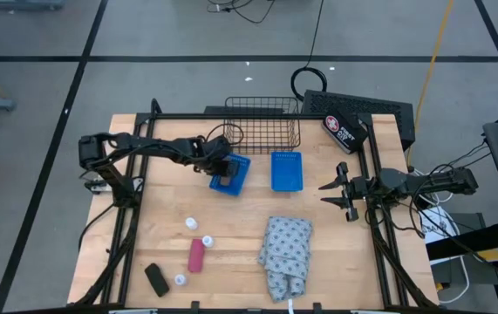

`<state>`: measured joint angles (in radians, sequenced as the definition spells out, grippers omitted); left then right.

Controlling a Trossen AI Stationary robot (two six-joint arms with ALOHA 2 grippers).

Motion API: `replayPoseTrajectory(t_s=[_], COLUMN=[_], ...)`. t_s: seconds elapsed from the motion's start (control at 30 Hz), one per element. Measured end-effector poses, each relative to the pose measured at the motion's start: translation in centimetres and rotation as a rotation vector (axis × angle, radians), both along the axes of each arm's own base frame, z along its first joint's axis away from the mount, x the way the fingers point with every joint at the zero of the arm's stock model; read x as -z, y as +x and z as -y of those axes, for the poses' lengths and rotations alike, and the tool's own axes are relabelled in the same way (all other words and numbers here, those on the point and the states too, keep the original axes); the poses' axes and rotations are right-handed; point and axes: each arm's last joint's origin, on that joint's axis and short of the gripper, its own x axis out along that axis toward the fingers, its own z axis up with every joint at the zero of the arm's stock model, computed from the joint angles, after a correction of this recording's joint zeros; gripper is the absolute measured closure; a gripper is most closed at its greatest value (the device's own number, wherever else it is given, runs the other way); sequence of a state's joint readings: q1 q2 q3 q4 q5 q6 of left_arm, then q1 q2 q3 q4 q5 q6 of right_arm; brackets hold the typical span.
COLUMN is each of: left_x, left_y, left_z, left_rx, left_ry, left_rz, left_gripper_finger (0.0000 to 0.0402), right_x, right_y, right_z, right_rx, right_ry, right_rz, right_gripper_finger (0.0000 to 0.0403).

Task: Pick & Place Medicine items
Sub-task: Put the brown bandage into the left blue bin

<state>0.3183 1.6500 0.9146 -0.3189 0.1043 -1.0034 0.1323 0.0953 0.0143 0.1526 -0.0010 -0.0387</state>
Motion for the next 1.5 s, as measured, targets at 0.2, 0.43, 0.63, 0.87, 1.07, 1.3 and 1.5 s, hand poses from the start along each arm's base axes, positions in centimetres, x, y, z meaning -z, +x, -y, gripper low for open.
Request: replayPoseTrajectory(t_s=[0.2, 0.43, 0.63, 0.87, 1.07, 1.3, 1.5], left_x=[-0.1, -0.2, -0.4, -1.0, -1.0, -1.0, -1.0], left_y=[0.2, 0.4, 0.8, 1.8, 1.8, 2.0, 2.0], left_z=[0.0, 0.1, 0.5, 1.2, 1.5, 2.0, 1.9], left_rx=[0.025, 0.135, 0.210, 0.283, 0.281, 0.287, 0.289], left_ry=[-0.010, 0.060, 0.107, 0.151, 0.144, 0.162, 0.217], left_rz=[0.032, 0.037, 0.068, 0.173, 0.171, 0.163, 0.156], left_gripper_finger=[0.0277, 0.0277, 0.0277, 0.0277, 0.0277, 0.0240, 0.0177], right_x=[0.0, 0.0, 0.0, 0.0, 0.0, 0.0, 0.0], right_y=[0.0, 0.0, 0.0, 0.0, 0.0, 0.0, 0.0], right_z=[0.0, 0.0, 0.0, 0.0, 0.0, 0.0, 0.0], right_rx=[0.000, 0.000, 0.000, 0.000, 0.000, 0.000, 0.000], right_ry=[0.000, 0.000, 0.000, 0.000, 0.000, 0.000, 0.000], right_rz=[-0.001, -0.001, -0.001, 0.000, -0.001, -0.001, 0.000], right_gripper_finger=[0.0264, 0.0264, 0.0264, 0.0264, 0.0264, 0.0264, 0.0264])
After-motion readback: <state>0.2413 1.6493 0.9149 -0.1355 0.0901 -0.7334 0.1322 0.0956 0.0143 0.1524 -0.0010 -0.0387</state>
